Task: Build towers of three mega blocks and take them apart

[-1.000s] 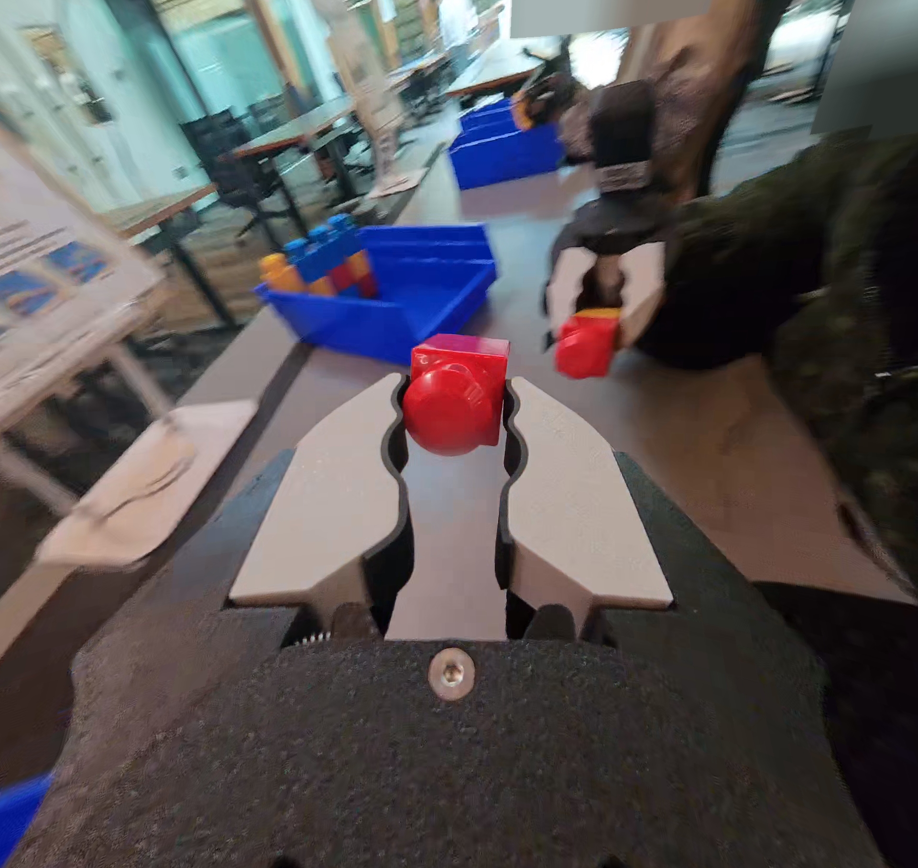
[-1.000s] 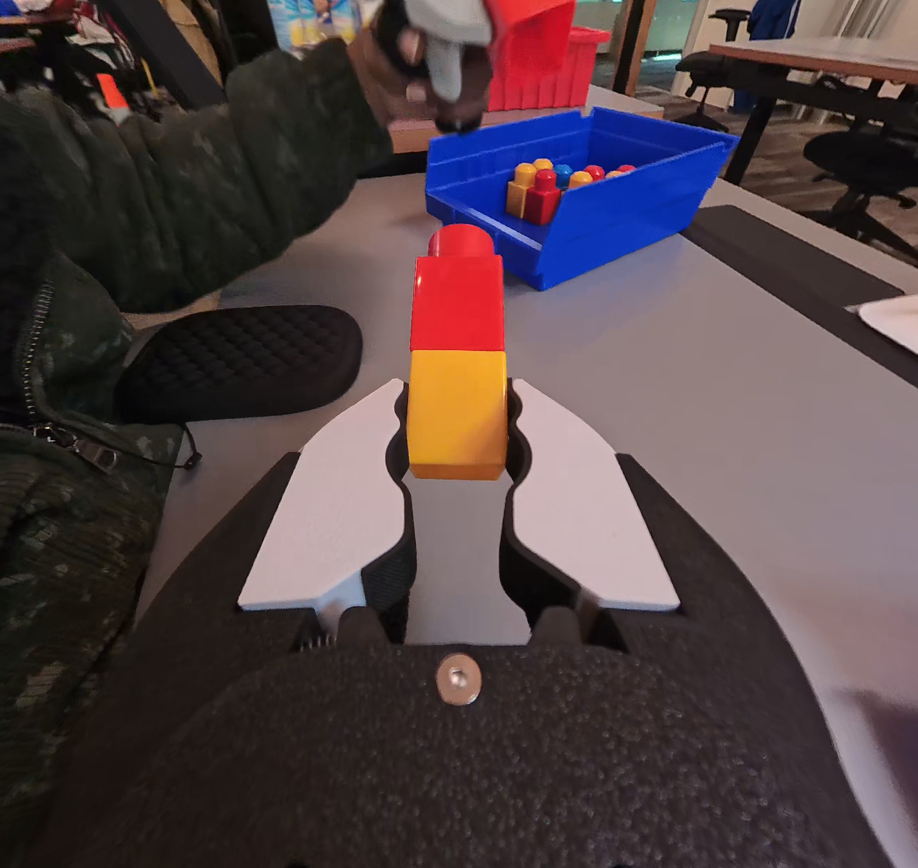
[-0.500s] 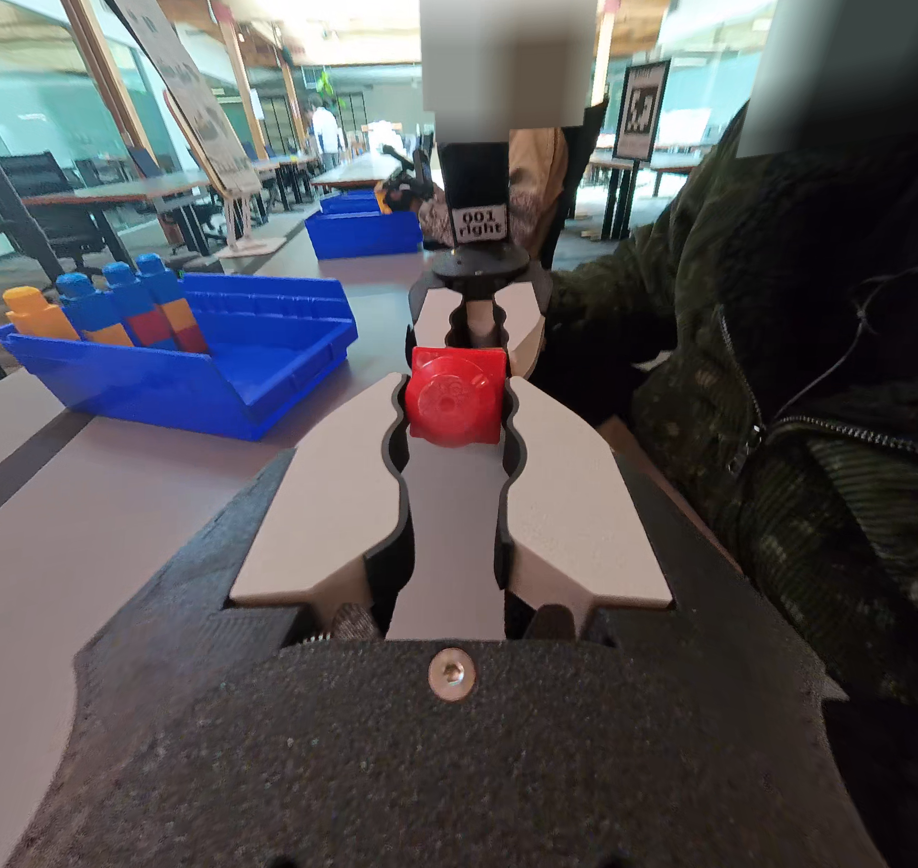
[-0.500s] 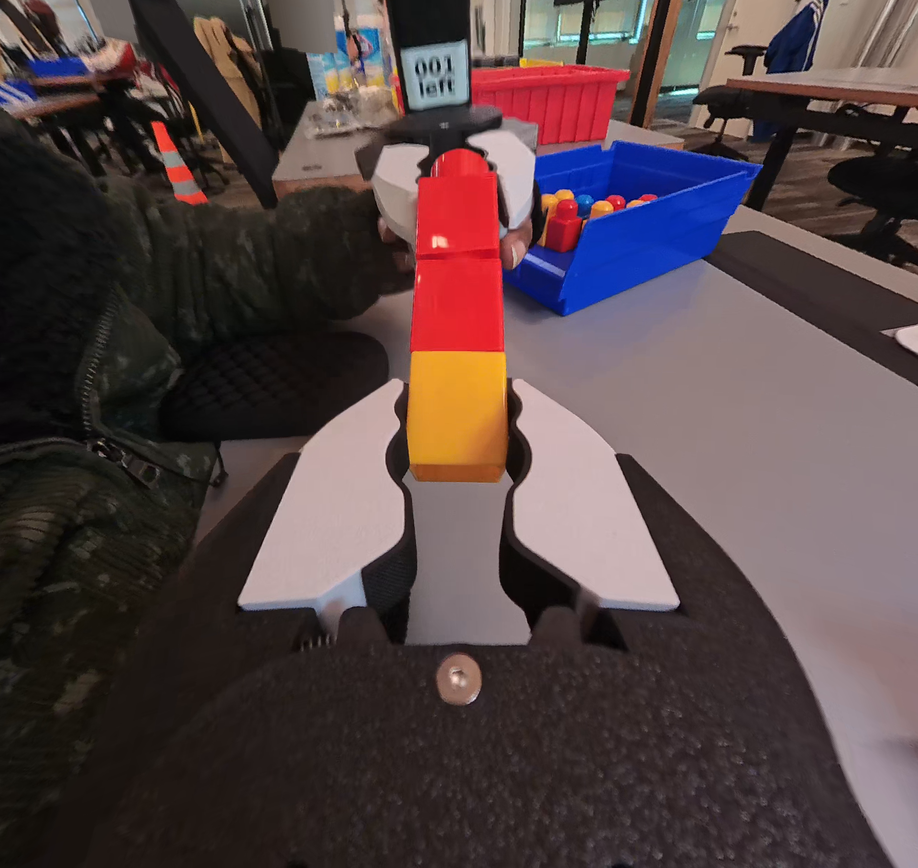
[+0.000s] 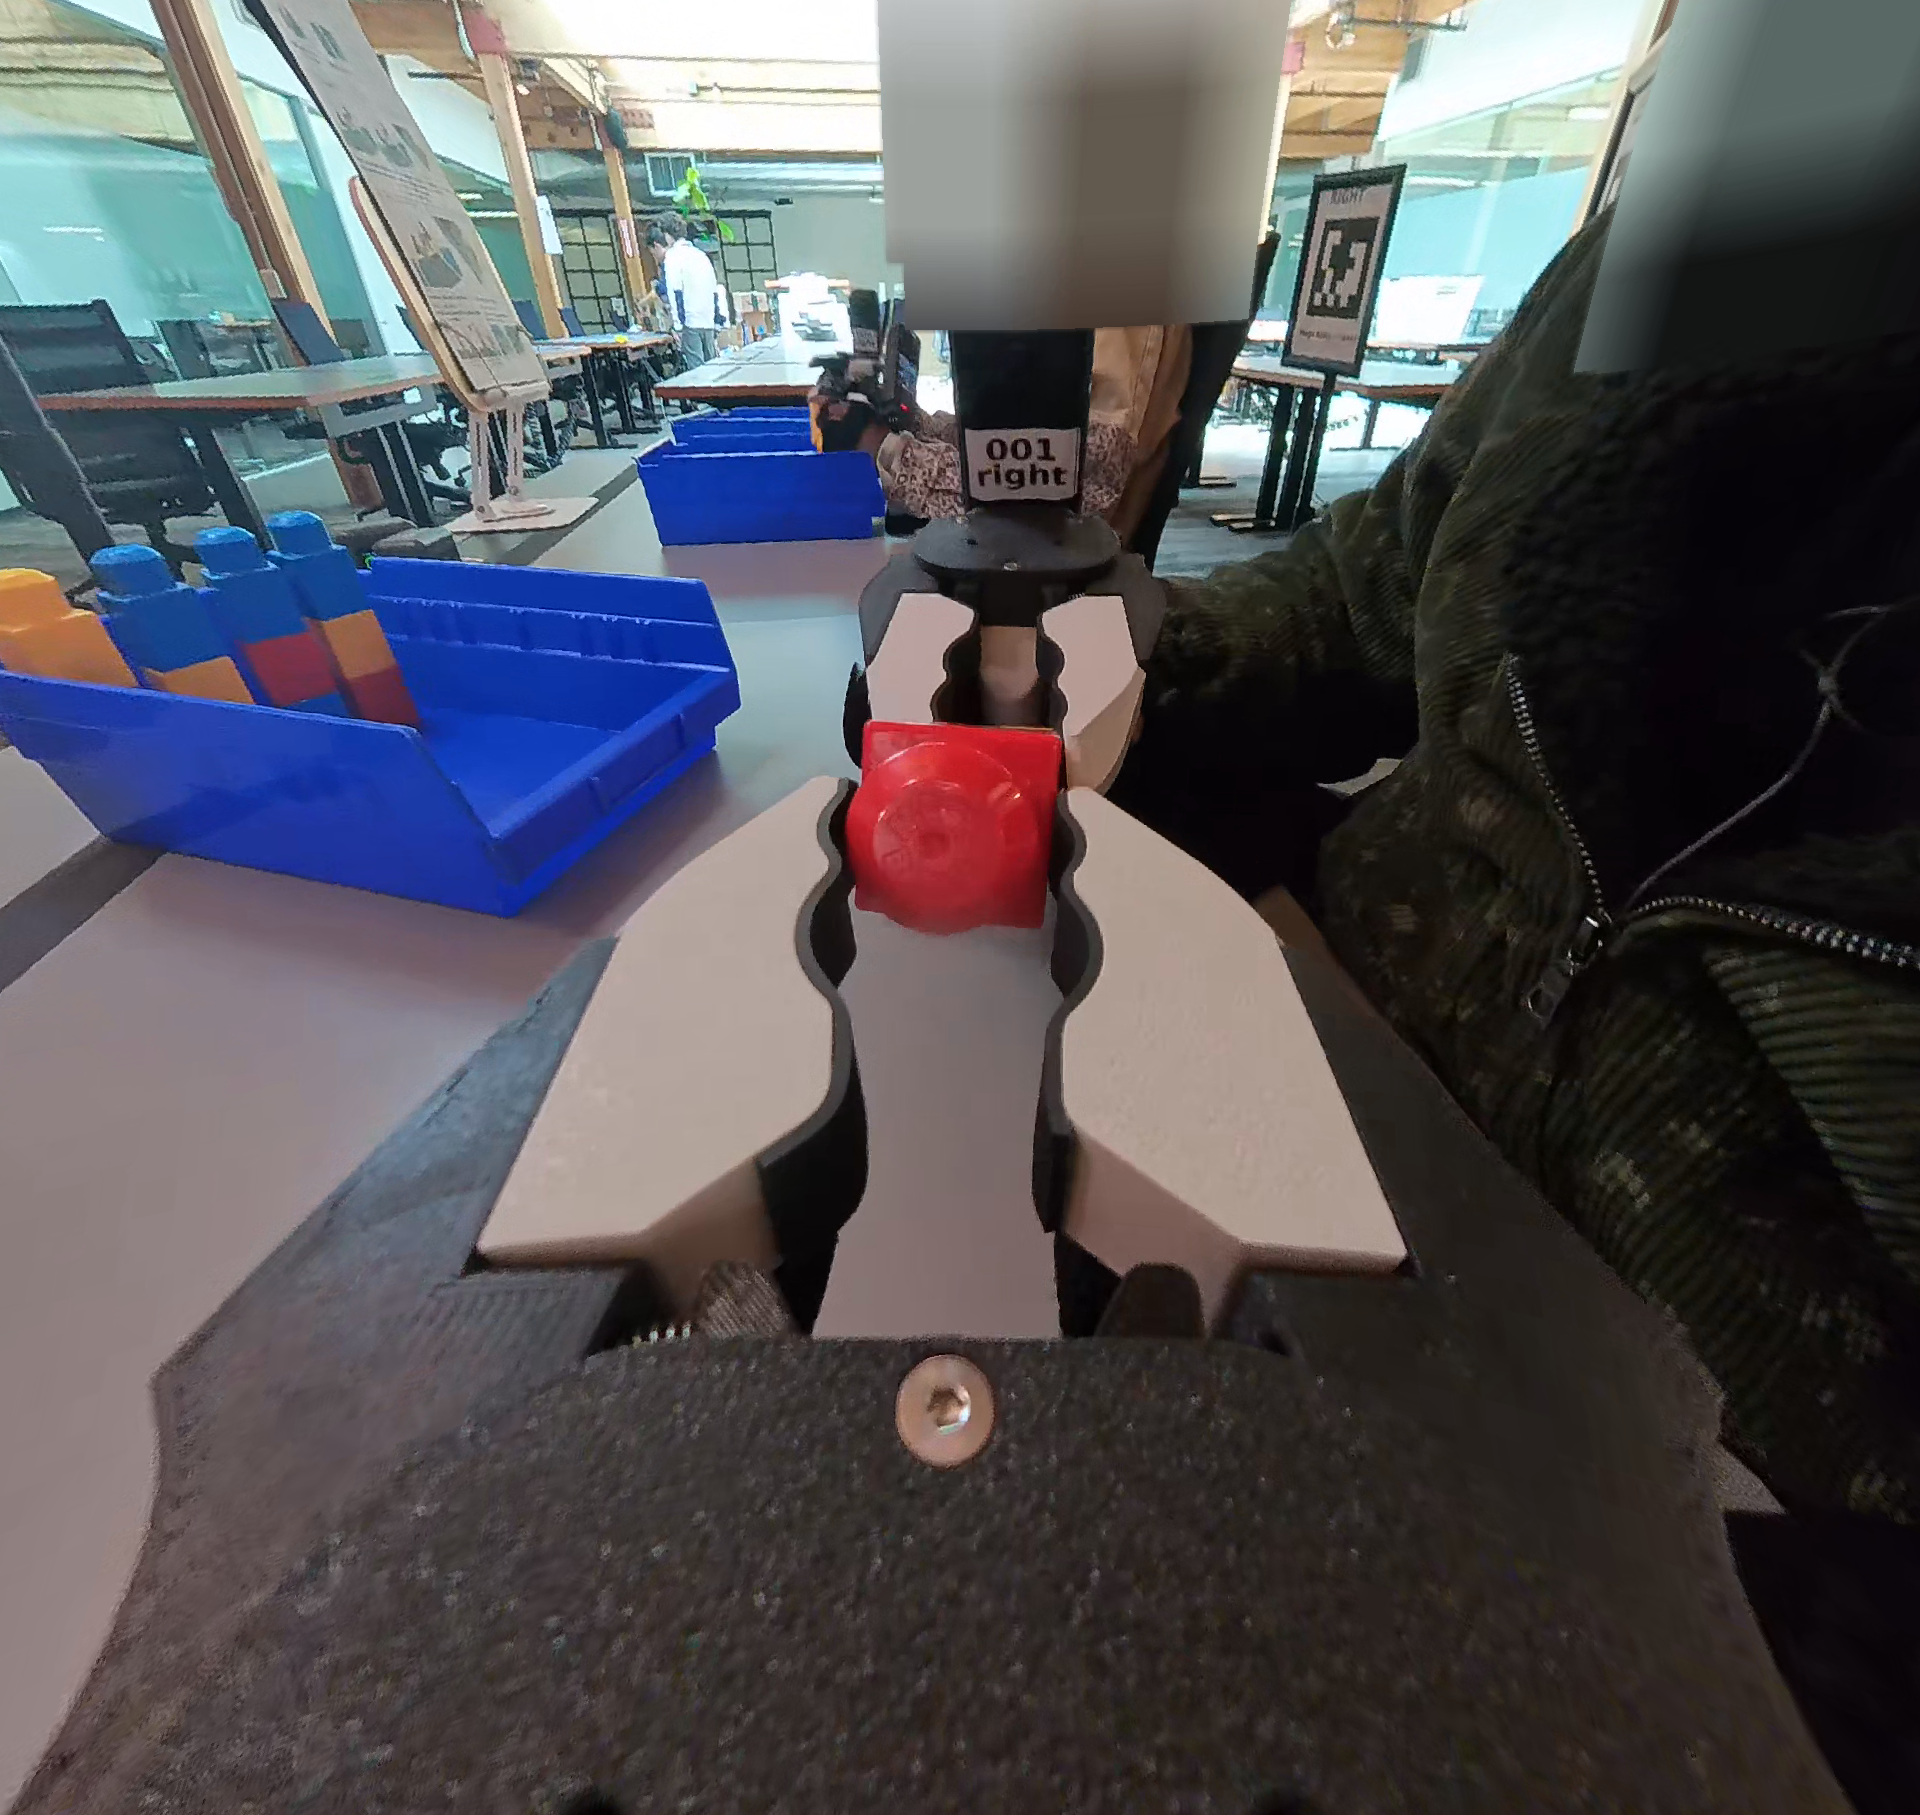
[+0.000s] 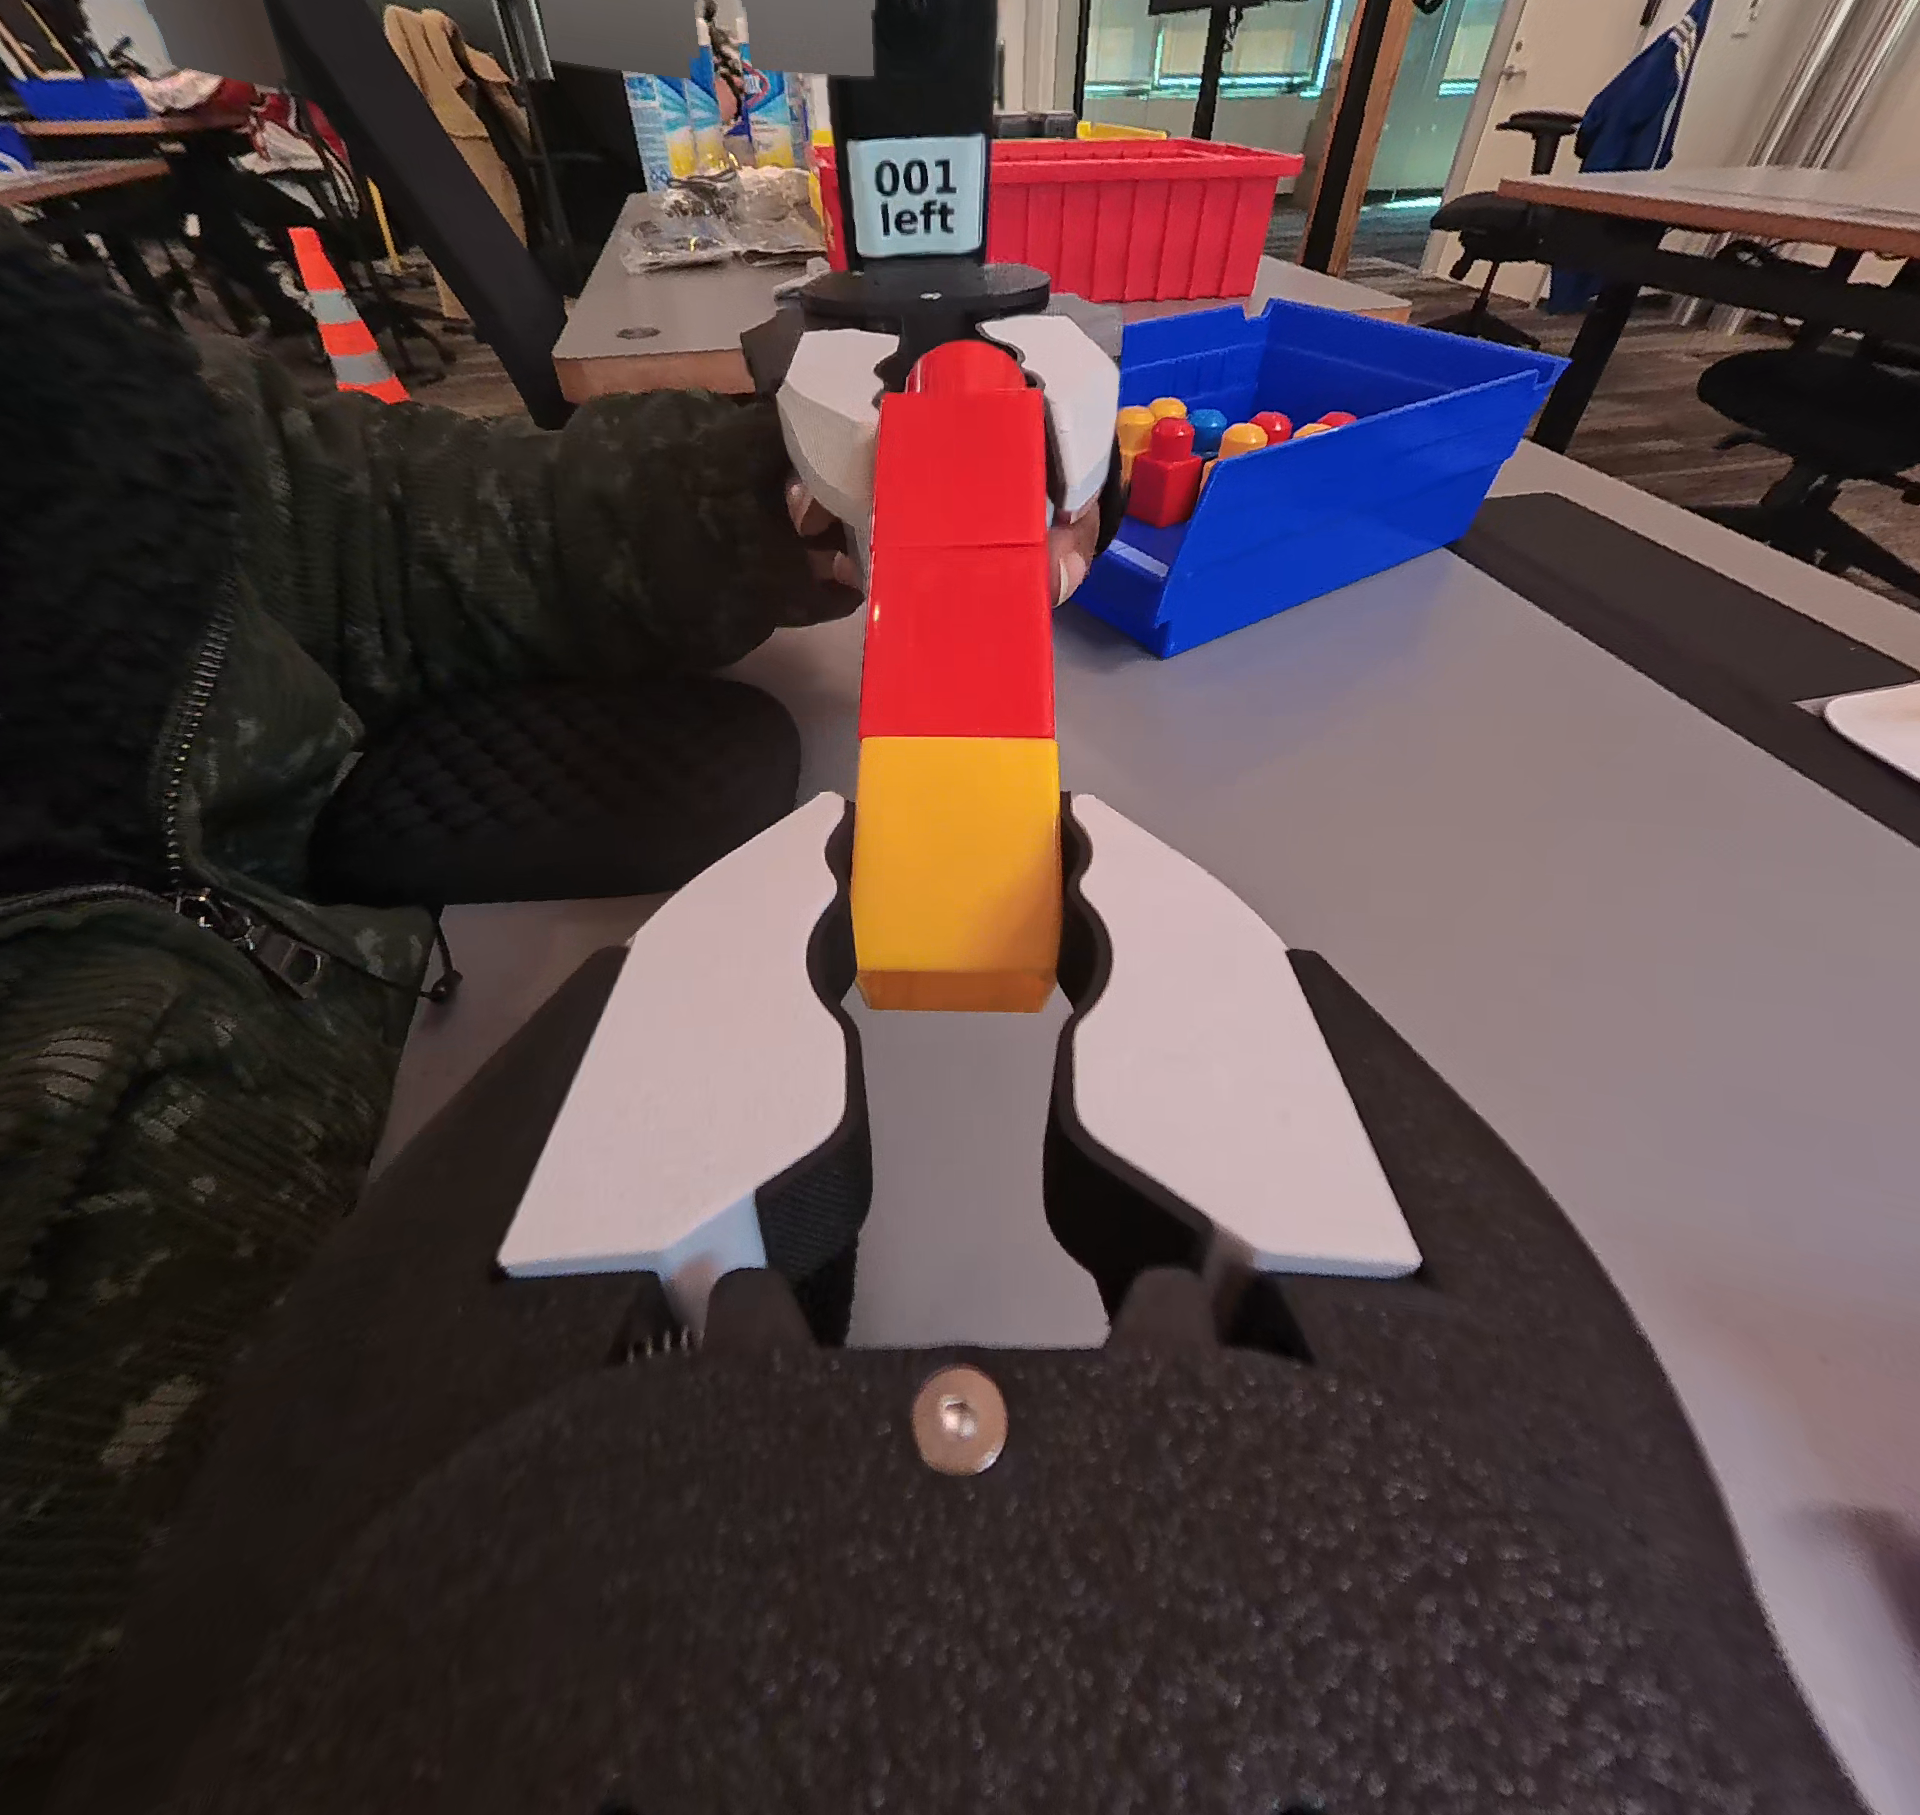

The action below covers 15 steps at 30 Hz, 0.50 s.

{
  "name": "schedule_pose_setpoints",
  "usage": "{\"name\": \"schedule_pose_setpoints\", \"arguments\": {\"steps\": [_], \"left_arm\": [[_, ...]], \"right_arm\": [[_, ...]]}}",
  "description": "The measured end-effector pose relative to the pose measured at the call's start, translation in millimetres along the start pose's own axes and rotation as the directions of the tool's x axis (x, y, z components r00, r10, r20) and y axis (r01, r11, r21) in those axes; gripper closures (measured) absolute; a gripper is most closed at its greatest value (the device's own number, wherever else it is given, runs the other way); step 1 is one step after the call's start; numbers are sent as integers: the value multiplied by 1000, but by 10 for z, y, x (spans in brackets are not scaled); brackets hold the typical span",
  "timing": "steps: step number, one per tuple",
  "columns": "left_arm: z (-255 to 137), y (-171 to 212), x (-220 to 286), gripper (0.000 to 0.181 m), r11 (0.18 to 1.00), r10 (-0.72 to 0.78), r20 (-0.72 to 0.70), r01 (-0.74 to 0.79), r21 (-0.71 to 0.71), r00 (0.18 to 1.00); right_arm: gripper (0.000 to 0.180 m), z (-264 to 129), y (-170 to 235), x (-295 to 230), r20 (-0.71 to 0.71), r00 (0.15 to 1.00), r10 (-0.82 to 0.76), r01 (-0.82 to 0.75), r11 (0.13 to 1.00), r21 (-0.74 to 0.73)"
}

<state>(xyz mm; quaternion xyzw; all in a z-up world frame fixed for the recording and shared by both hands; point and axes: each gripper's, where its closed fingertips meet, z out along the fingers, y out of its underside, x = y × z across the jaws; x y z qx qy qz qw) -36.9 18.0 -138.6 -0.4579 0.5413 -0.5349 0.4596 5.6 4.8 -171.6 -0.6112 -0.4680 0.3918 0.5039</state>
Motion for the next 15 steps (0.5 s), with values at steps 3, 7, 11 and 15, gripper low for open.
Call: {"name": "schedule_pose_setpoints", "arguments": {"steps": [3, 7, 11, 15], "left_arm": [[24, -35, -52, 144, 1000, 5, 49, -6, 17, 999], [48, -162, -59, 142, 993, 2, 81, -11, 117, 997], [96, -164, -49, 131, 985, -76, 48, 67, 159, 996], [357, -11, 68, 132, 996, -37, 37, 34, 84, 999]], "right_arm": [[144, -6, -21, 34, -30, 999, -14, 15, 1000, 11], [144, -16, -83, 43, -30, 1000, 1, 1, 999, 51], [143, -46, -165, 25, -12, 1000, 24, -23, 994, 105], [143, -22, -202, -39, 31, 999, 36, -40, 990, 136]]}}
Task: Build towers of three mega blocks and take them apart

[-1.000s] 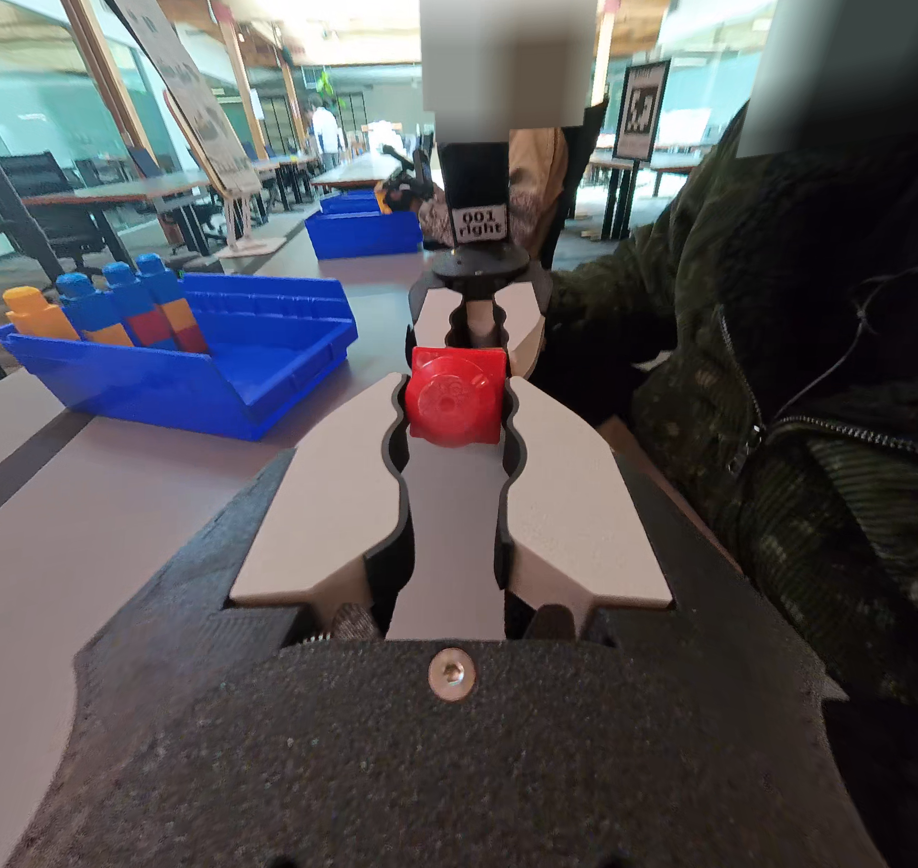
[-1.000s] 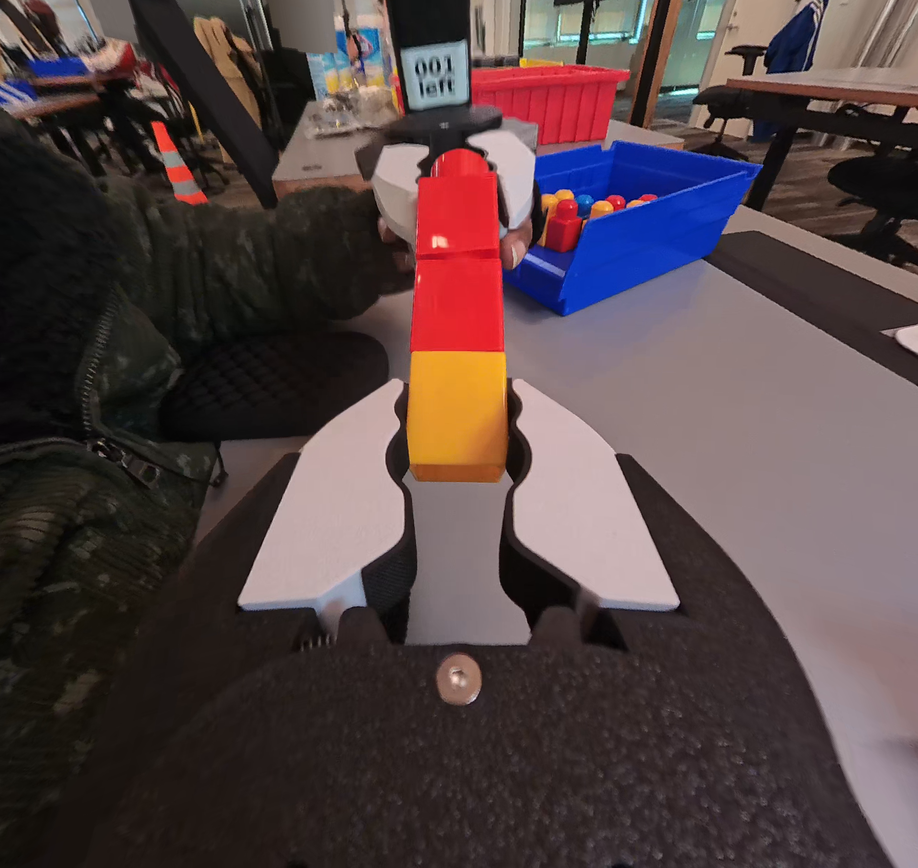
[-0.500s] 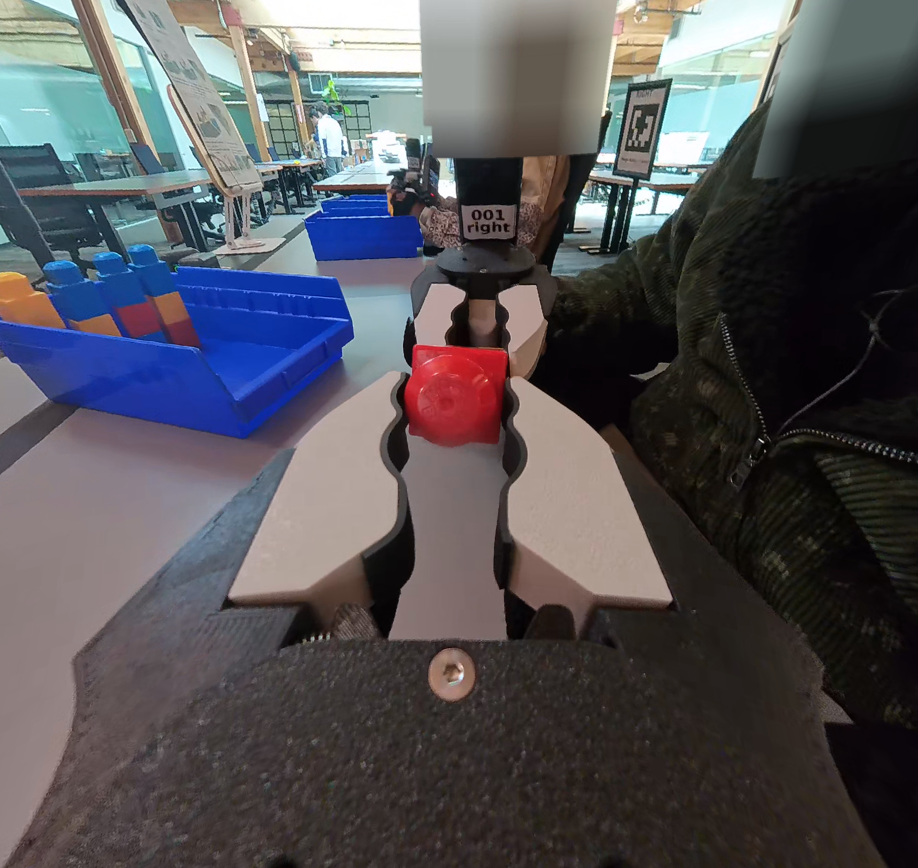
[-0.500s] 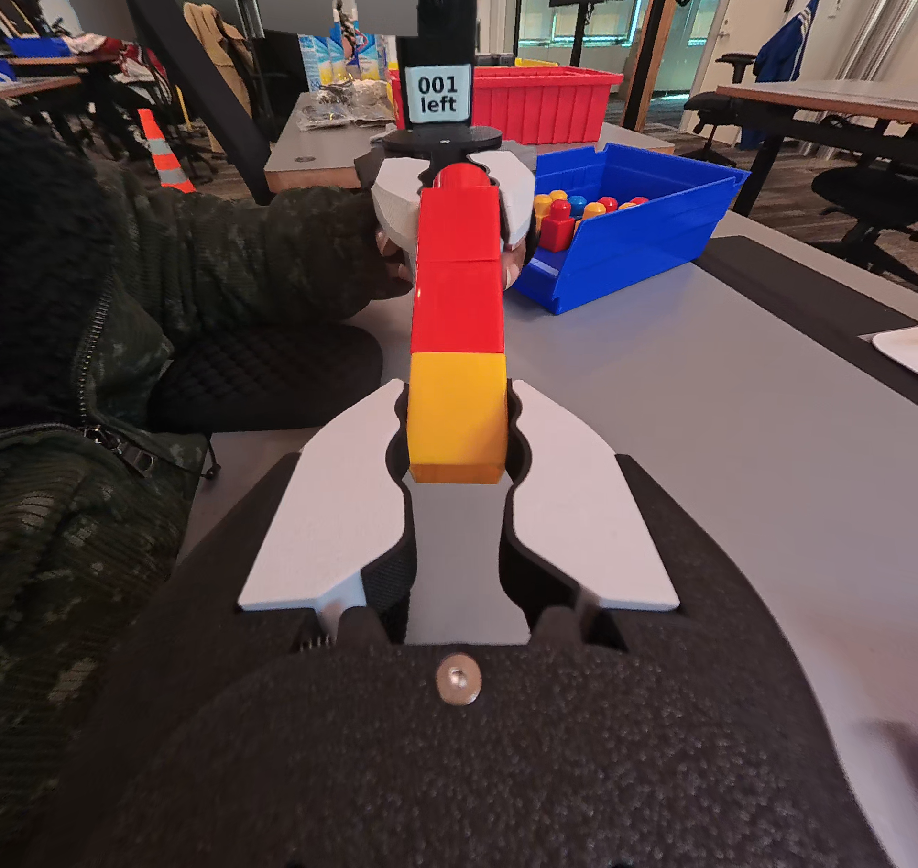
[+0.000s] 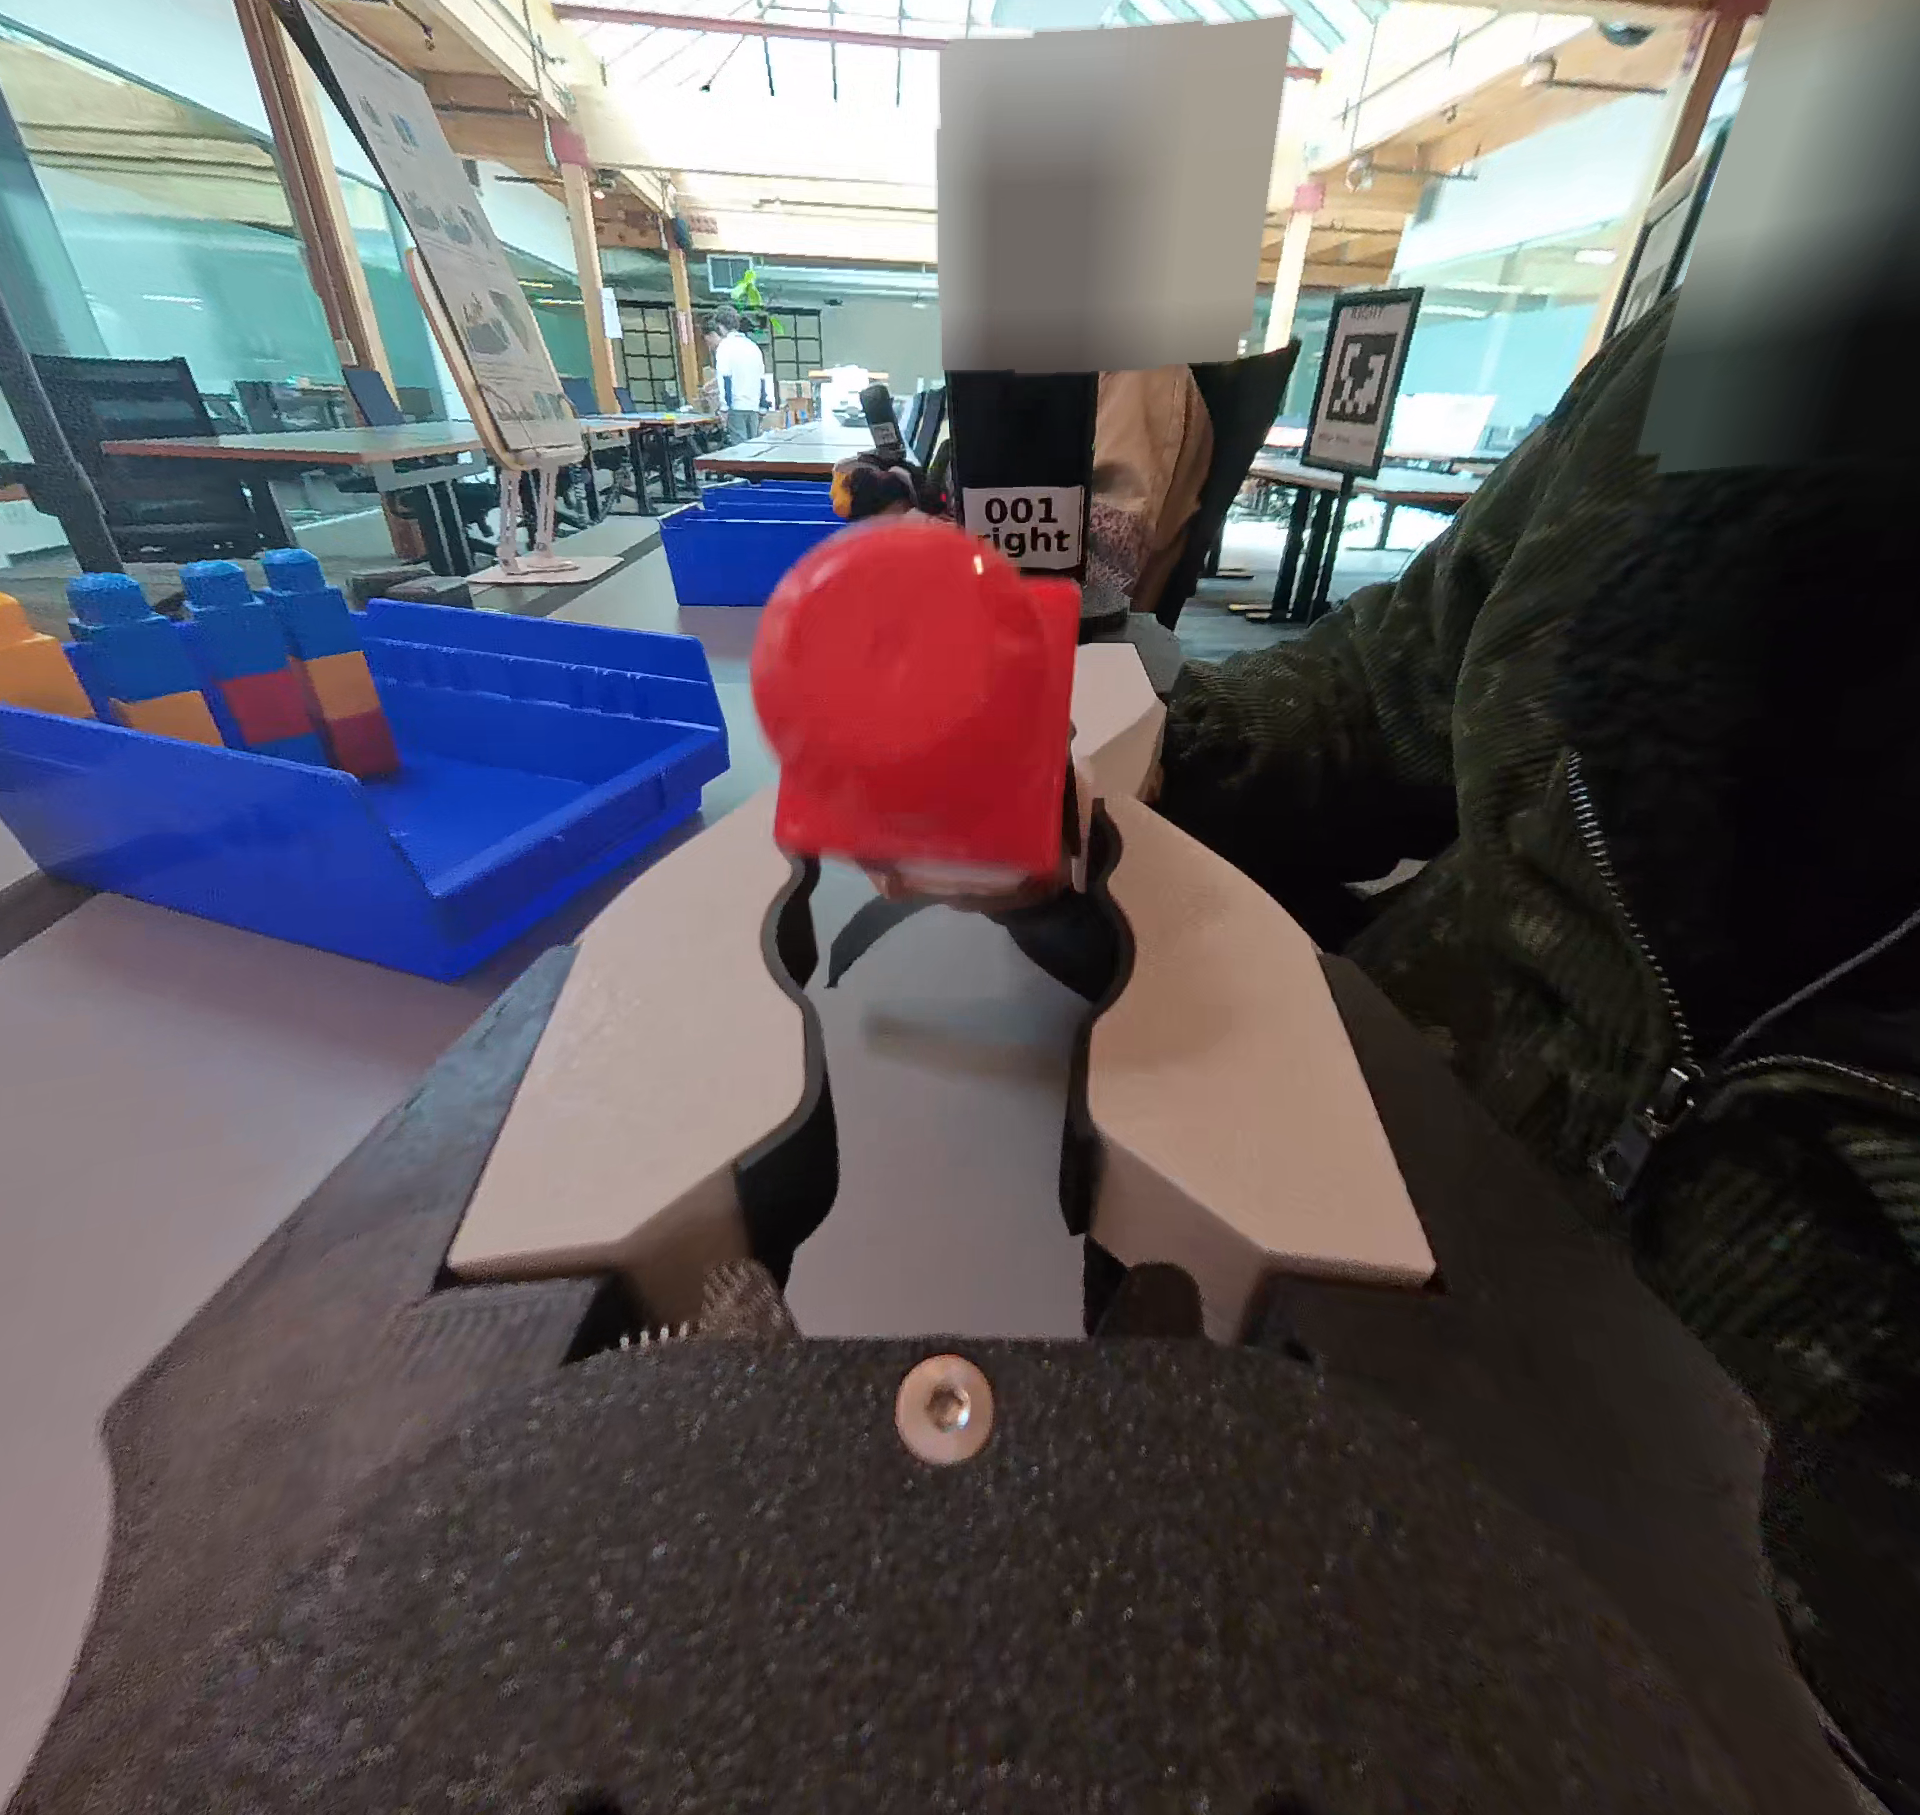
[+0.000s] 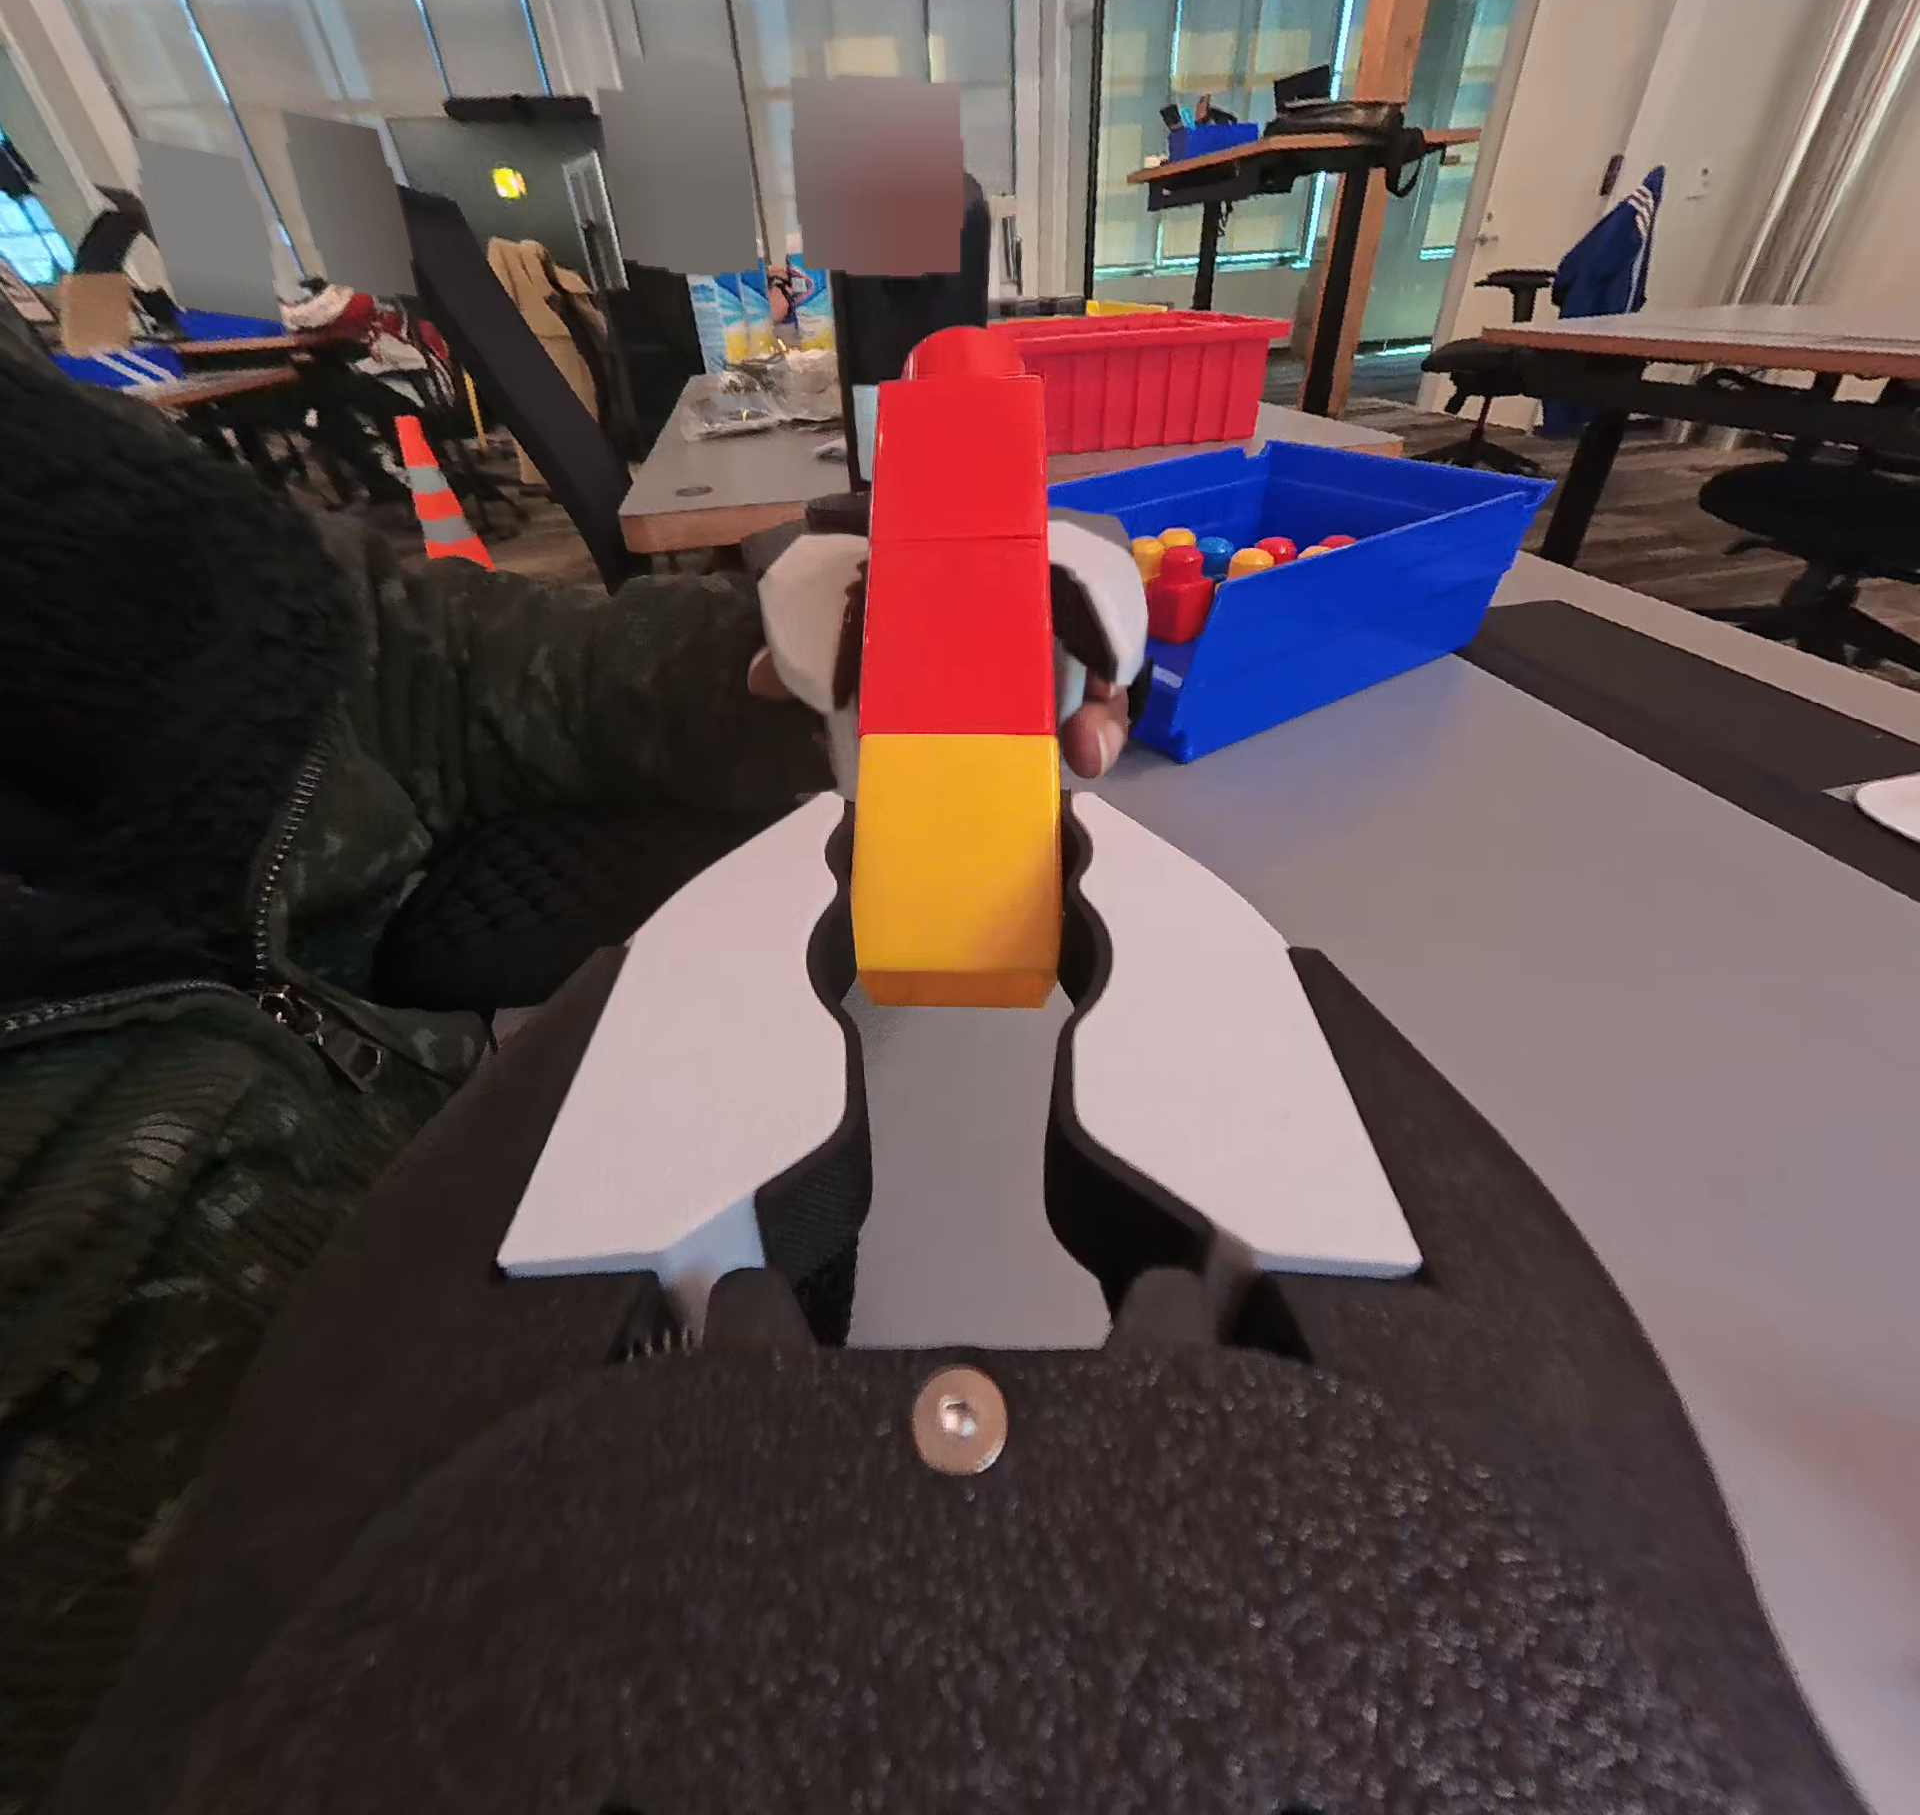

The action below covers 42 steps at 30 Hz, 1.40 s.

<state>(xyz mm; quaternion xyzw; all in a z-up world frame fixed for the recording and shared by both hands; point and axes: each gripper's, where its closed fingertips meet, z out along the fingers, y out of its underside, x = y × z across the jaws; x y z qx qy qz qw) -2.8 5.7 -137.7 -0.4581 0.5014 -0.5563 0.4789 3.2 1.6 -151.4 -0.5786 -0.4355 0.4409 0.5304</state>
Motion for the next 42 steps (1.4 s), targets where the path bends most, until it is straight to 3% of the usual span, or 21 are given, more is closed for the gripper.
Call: {"name": "schedule_pose_setpoints", "arguments": {"steps": [3, 5, 8, 11, 18, 20, 21, 22, 28, 32, 38, 42], "left_arm": [[63, -2, 37, 139, 999, 21, 2, -21, -32, 1000], [49, 141, -20, 139, 988, 16, 22, -12, -155, 1000], [-21, 422, -169, 139, 928, 67, 113, -20, -371, 991], [-91, 692, -269, 139, 813, 155, 167, -29, -581, 974], [-37, 979, -166, 139, 639, 210, 110, -51, -767, 972], [-25, 997, -145, 139, 625, 227, 97, -69, -777, 969], [-35, 999, -161, 139, 622, 241, 103, -72, -780, 965], [-41, 994, -169, 139, 626, 255, 98, -87, -775, 962], [-22, 378, -259, 144, 855, 224, 189, -100, -509, 956], [-156, 204, -407, 144, 861, 329, 287, -161, -482, 900], [-442, -10, -614, 145, 930, 237, 417, -81, -358, 877], [-596, -85, -730, 145, 950, 213, 477, -66, -306, 853]], "right_arm": [[143, 101, 204, -49, 31, 999, 22, -18, 995, -102], [142, 149, 423, -11, 20, 997, 69, -63, 972, -227], [135, 110, 579, 164, -68, 997, -48, 22, 940, -341], [123, 67, 471, 221, -90, 990, -108, 70, 933, -353], [124, 136, 48, 96, -34, 981, -193, 171, 927, -334], [127, 208, 114, 62, -10, 981, -193, 176, 911, -374], [146, 231, 164, 36, 13, 978, -206, 195, 900, -390], [151, 243, 179, 21, 22, 973, -228, 219, 897, -385], [152, -110, -44, 234, 33, 971, -237, 227, 870, -438], [152, -347, -178, 469, 33, 957, -288, 264, 820, -509], [152, -967, -769, 1504, -193, 910, -366, 177, 766, -618], [152, -1294, -803, 2231, -286, 906, -312, 42, 739, -672]]}}
